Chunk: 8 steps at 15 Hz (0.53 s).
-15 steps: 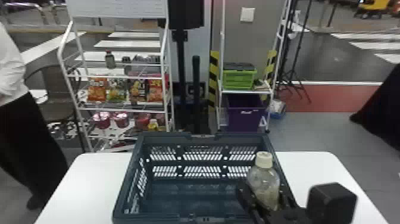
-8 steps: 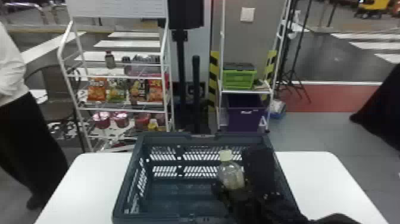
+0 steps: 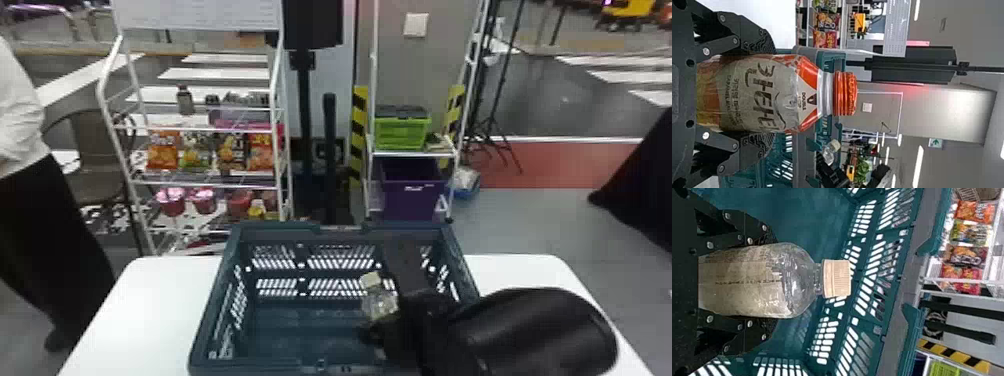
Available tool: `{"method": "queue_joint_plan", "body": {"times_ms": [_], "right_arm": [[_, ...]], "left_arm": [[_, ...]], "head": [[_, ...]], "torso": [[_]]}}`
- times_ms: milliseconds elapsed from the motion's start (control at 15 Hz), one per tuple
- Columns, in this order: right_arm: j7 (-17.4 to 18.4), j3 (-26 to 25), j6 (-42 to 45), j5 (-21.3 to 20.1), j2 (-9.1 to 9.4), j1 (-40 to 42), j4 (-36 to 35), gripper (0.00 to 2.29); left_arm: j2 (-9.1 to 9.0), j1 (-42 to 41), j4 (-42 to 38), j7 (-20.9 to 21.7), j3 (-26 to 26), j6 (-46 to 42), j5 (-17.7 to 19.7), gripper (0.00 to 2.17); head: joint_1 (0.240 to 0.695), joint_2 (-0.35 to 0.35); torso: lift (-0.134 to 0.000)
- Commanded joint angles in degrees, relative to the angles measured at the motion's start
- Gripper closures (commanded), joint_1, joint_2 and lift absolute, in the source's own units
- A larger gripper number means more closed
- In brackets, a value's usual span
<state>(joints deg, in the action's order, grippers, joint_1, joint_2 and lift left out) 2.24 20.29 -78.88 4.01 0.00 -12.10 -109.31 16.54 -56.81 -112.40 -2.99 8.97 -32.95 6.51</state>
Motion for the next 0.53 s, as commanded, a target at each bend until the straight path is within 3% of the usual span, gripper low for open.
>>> {"method": "queue_joint_plan", "body": {"times_ms": [0, 133, 267, 467], "right_arm": [[0.14, -0.08, 1.57, 2.40, 0.05, -2.93, 4.81, 1.77], [0.05, -0.16, 1.57, 3.19, 0.05, -4.16, 6.92, 1.76], [0.22, -0.25, 2.98, 3.37, 0.05, -4.25, 7.27, 1.59], [0.22, -0.34, 3.33, 3.28, 0.05, -3.98, 6.92, 1.59]], "left_arm": [[0.16, 0.39, -0.19, 0.00, -0.09, 0.39, 0.53, 2.15], [0.16, 0.47, -0.37, 0.00, -0.09, 1.10, 0.96, 2.15], [0.16, 0.65, -0.54, 0.00, -0.27, 2.33, 1.05, 2.15], [0.16, 0.83, -0.46, 0.00, -0.18, 2.68, 1.05, 2.15]], "head": [[0.499, 0.000], [0.499, 0.000], [0.499, 0.000], [0.499, 0.000]], "torso": [[0.000], [0.000], [0.000], [0.000]]}}
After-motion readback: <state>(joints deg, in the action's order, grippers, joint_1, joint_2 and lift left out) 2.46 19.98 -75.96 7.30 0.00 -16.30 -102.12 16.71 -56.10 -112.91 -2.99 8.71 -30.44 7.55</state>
